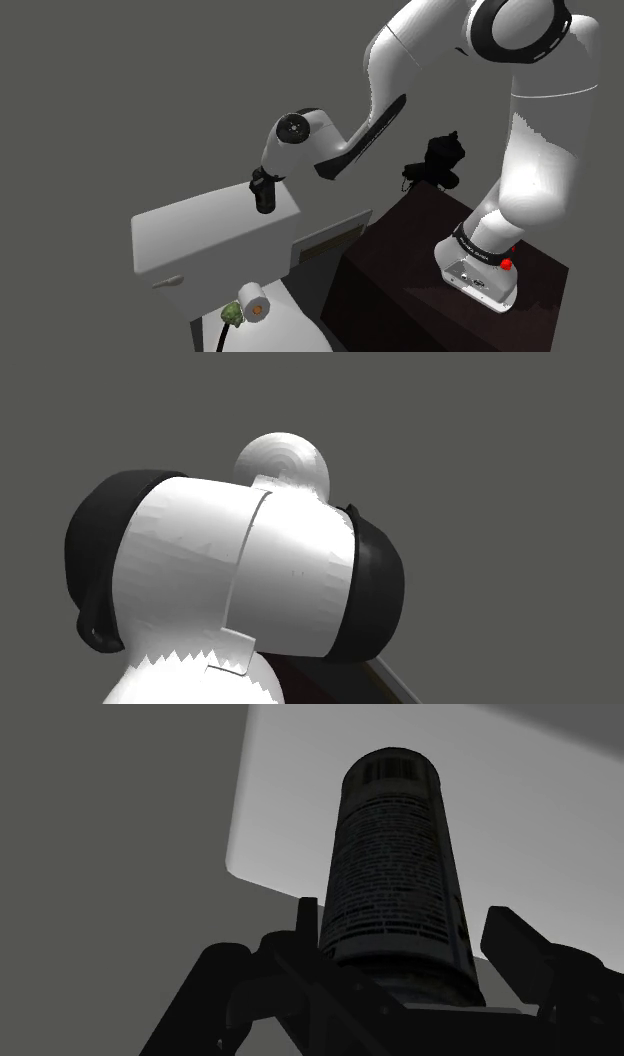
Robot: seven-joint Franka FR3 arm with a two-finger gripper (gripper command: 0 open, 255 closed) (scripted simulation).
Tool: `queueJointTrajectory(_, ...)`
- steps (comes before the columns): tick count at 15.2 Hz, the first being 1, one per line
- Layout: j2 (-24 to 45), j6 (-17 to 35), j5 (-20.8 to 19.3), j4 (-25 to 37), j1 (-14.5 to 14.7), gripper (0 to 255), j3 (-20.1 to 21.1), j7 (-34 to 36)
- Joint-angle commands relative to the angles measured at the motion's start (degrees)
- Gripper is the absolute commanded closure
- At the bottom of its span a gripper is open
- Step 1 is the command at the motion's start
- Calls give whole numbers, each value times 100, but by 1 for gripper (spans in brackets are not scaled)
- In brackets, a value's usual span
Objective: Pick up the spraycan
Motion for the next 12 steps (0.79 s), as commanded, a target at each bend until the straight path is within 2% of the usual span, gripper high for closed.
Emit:
queueJointTrajectory(1, 8, 0, 1, -5, 4, 255, 2, 2)
queueJointTrajectory(5, 6, 8, -6, -11, -2, 255, -3, 3)
queueJointTrajectory(12, -463, -113, 636, -162, -228, 255, 282, -563)
